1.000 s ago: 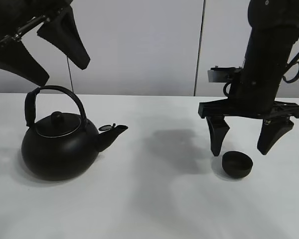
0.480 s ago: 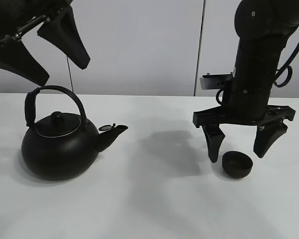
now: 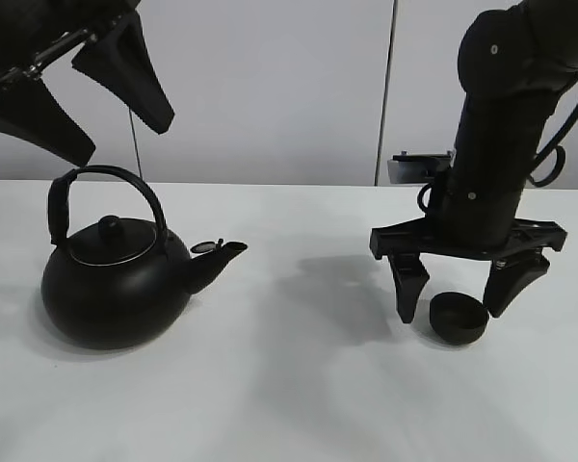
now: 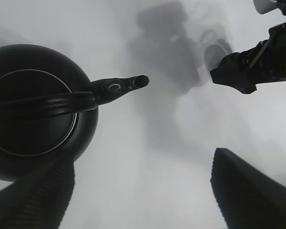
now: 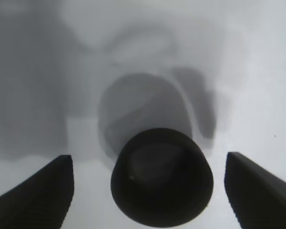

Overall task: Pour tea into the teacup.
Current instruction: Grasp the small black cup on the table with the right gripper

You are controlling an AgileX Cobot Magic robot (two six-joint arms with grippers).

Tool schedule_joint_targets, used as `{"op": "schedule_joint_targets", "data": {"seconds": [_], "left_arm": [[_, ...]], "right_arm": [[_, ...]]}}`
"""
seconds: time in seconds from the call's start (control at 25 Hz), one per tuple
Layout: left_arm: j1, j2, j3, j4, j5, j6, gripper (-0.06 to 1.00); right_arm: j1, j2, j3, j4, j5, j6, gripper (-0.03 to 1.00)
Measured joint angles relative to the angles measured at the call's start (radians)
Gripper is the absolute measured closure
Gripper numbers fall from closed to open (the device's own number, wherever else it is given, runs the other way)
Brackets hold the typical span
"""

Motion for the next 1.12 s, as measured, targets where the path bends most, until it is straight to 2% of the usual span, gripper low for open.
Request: {"op": "schedule_joint_targets", "data": {"seconds": [0.6,0.68,0.8,1.12], "left_arm": [[0.0,0.0,0.0,0.0,-0.001,0.0,0.37],[0.0,0.0,0.0,0.0,-0.001,0.0,0.37],[0.0,0.0,0.0,0.0,-0.001,0.0,0.37],[0.0,0.0,0.0,0.0,-0.001,0.0,0.37]], "right_arm": [[0.0,0.037,0.004,0.037,-0.021,0.008,0.4],[0.0,0.037,0.004,0.037,-0.018,0.008,0.44],[0.0,0.037,0.004,0.037,-0.002,0.008,0.56],[0.0,0.037,0.004,0.038,0.005,0.008,0.57]]}}
